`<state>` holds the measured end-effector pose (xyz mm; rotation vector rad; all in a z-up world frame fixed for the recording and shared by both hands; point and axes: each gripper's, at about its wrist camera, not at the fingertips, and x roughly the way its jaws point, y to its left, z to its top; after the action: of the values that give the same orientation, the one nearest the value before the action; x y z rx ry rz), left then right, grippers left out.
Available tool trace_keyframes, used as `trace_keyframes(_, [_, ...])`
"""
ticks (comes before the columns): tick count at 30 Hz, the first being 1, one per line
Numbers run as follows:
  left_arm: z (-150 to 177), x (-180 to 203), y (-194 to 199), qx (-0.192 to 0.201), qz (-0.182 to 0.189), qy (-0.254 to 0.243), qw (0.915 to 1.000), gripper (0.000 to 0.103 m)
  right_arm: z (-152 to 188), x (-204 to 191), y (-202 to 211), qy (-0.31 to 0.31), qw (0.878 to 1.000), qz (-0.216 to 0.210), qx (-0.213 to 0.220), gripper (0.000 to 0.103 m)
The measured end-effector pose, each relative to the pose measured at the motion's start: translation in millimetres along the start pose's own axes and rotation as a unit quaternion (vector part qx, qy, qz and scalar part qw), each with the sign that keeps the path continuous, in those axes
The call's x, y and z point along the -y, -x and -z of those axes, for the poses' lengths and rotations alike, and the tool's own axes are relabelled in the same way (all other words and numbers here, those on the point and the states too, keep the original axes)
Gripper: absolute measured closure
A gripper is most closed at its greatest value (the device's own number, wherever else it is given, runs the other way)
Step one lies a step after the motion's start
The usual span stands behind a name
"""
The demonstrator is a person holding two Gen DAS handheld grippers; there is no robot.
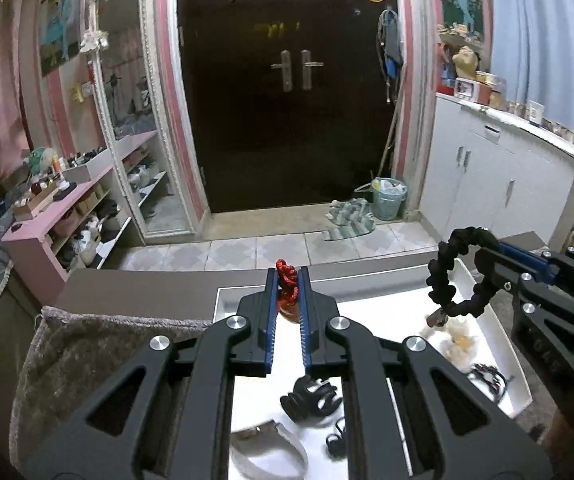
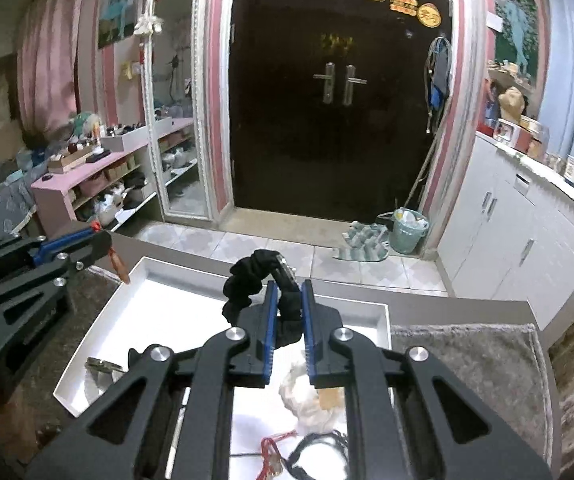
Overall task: Organize jewelry
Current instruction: 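Carry the red-cord pendant and black scrunchie over the white tray with both tools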
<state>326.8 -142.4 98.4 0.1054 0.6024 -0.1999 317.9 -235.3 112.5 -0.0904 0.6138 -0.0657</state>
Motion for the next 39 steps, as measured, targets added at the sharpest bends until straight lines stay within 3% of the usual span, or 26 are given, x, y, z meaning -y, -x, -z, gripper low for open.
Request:
trace_keyframes(5, [9,2,-31,-0.025,0.0,0.004,0.9997,0.095,5,-1,-19,-0.003,1.0,0.005,-0.009,0.092])
trace_keyframes(19, [27,8,-65,-0.044,-0.015,-0.007,0.9989,0.095,21,-2,-53,0.004,0.999,0.023,-0.041,0.092])
trace_keyframes(39, [27,17,-97,-0.091,-0.015,-0.001,0.9957,0.095,24,-13,-66,0.02,0.997,0.028,-0.064,0.092])
